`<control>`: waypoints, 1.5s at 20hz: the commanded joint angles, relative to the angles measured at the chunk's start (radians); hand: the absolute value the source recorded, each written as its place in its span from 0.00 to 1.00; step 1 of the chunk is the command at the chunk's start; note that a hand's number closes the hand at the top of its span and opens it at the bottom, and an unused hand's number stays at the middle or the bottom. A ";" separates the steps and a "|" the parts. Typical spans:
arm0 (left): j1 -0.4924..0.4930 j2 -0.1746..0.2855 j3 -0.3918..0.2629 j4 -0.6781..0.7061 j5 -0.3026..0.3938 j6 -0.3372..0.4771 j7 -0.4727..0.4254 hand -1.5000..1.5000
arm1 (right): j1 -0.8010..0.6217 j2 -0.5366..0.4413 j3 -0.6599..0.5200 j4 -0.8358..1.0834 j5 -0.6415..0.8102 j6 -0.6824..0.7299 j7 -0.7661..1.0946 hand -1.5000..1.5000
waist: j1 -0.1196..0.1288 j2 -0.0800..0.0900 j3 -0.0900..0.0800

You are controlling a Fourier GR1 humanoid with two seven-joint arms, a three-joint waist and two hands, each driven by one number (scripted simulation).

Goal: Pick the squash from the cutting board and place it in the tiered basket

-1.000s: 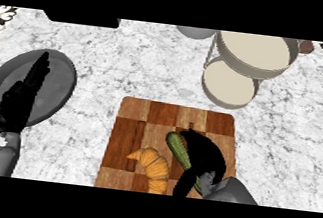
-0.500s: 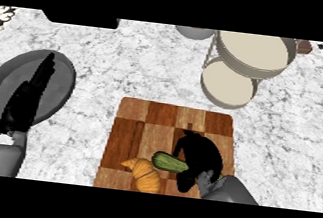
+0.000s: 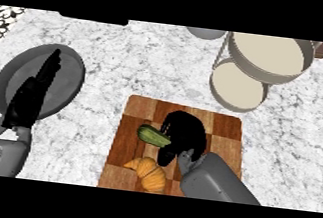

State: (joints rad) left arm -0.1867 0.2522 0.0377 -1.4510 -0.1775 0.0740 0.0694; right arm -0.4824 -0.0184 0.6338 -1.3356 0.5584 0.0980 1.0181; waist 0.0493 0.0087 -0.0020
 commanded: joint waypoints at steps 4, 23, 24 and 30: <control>-0.032 -0.024 -0.044 0.006 -0.020 -0.007 0.007 0.50 | -0.316 0.018 -0.029 0.126 0.071 -0.297 0.187 1.00 | 0.058 0.005 0.001; 0.002 -0.021 -0.009 0.019 -0.013 0.006 -0.009 0.50 | -0.912 0.018 -0.159 0.467 0.477 -0.362 0.379 1.00 | 0.002 -0.007 -0.001; 0.018 0.005 0.014 0.020 0.000 -0.009 -0.044 0.50 | -0.907 0.018 -0.178 0.469 0.459 -0.357 0.350 1.00 | -0.008 -0.008 0.000; 0.010 0.001 0.028 0.029 0.000 -0.004 -0.024 0.50 | -0.964 0.018 -0.295 0.527 0.405 -0.433 0.248 1.00 | -0.019 -0.004 0.001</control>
State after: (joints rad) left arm -0.1903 0.2570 0.0547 -1.4318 -0.1811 0.0665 0.0646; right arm -1.3943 -0.0094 0.3961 -0.8627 0.9775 -0.2967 1.1568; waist 0.0363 0.0016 -0.0017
